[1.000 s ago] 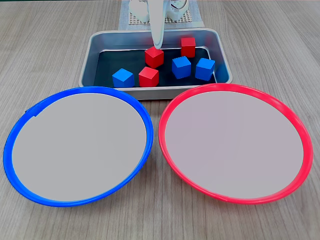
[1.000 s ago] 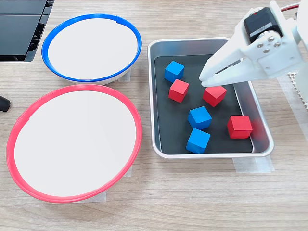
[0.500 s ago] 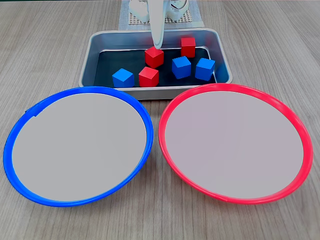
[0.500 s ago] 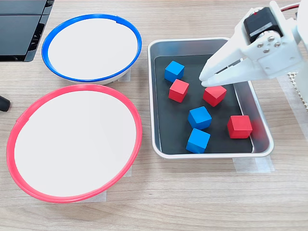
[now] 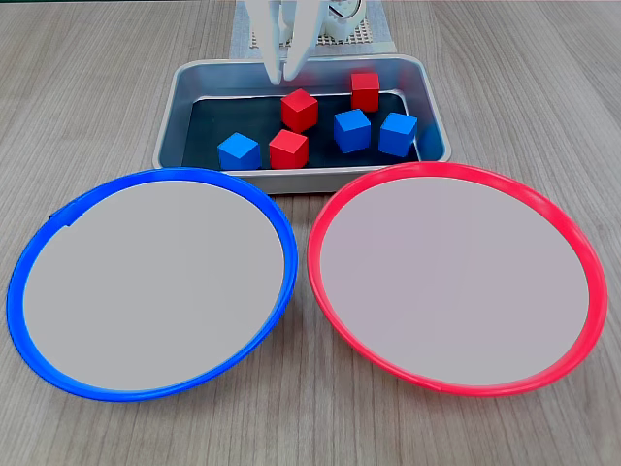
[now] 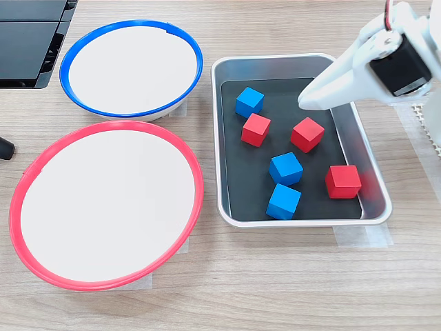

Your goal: Move six blocks tray to matching dishes

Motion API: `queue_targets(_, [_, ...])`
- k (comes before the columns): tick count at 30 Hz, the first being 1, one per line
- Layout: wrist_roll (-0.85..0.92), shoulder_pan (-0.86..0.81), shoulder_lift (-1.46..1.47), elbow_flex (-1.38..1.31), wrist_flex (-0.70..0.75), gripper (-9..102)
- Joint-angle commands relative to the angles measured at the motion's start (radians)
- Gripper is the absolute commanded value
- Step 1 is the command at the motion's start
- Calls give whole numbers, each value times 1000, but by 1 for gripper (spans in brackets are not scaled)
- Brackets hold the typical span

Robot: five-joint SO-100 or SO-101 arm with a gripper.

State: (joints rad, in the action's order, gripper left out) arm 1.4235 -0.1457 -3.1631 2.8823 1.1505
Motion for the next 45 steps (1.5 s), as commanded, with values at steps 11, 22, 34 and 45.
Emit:
queue_targets(11, [716,41,765,-517,184,25])
queue_targets(22, [992,-29,1080,-426,-170,24])
queue_targets(34, [469,169,1071,-683,74,0])
queue_targets(45, [-354,313,1605,-1318,-117,0])
